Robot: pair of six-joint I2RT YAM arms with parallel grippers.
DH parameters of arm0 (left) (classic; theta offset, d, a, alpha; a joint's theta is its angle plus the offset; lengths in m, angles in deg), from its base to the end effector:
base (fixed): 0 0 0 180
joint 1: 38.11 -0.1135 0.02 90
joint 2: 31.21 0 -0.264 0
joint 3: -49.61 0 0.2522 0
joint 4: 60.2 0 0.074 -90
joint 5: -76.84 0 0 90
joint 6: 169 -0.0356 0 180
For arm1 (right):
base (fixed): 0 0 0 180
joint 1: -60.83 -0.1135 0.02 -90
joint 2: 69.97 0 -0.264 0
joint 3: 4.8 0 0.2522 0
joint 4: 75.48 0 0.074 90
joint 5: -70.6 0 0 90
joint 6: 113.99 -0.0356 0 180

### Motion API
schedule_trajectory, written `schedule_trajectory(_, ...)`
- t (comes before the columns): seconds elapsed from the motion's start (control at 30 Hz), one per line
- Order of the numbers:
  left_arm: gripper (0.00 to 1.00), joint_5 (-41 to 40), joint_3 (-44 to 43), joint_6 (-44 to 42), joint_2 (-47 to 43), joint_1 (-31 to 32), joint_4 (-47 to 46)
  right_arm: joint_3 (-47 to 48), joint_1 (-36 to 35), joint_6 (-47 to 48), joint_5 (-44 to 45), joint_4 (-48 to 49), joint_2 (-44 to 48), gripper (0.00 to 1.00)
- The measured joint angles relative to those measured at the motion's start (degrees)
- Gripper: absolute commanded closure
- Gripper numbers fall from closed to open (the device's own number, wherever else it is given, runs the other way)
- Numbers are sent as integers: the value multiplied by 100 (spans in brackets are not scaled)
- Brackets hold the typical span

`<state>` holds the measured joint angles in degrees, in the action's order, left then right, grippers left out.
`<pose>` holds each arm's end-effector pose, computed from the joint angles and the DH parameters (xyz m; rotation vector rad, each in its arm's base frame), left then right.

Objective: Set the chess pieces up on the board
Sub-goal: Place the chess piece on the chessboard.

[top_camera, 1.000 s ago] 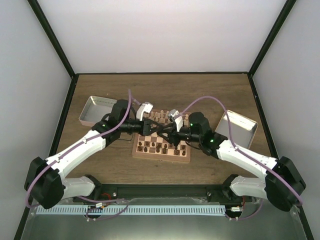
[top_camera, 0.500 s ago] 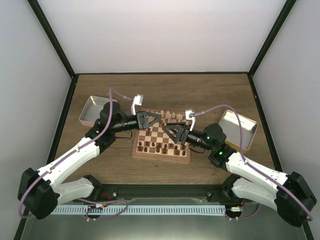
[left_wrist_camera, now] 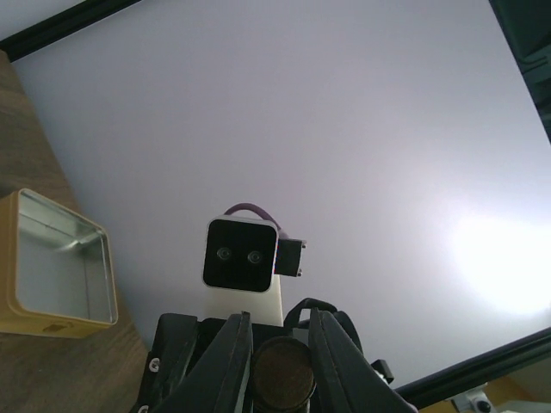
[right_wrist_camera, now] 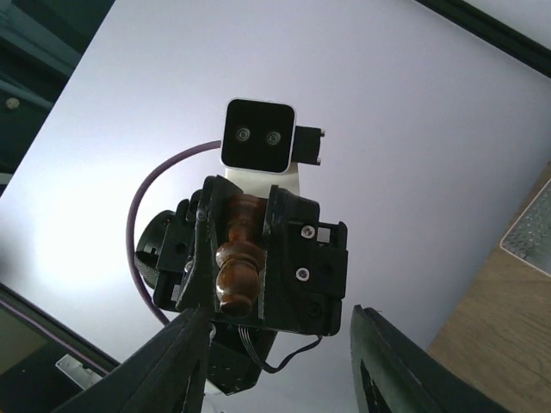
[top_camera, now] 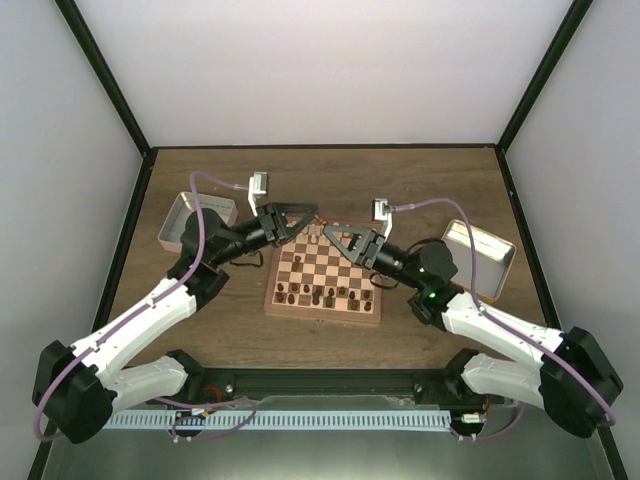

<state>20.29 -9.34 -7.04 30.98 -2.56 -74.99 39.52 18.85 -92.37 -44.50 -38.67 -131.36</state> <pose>0.1922 -0.1615 0.3535 0.0602 1.7190 -1.8815 0.1643 0.1682 0.3071 -0.1158 1.5193 1.8797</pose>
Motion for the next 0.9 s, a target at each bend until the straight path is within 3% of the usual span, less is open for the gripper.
schedule_trajectory(0.27, 96, -85, 7, 197, 46, 0, -227, 396, 0, -315, -33, 4, -153, 69)
schedule_trajectory(0.53, 95, -136, 59, 177, 79, 0, -214, 540, 2, -741, -87, -299, -258, 93)
schedule_trajectory(0.6, 88, -164, 81, 146, 101, -4, -225, 540, 2, -785, -109, -356, -256, 96)
schedule_trajectory(0.73, 56, -219, 175, 2, 118, -4, -214, 540, 24, -774, -101, -688, -184, 98)
schedule_trajectory(0.9, 37, -538, 343, -774, -9, 2, 579, 581, 57, -302, -46, -2031, 94, 98)
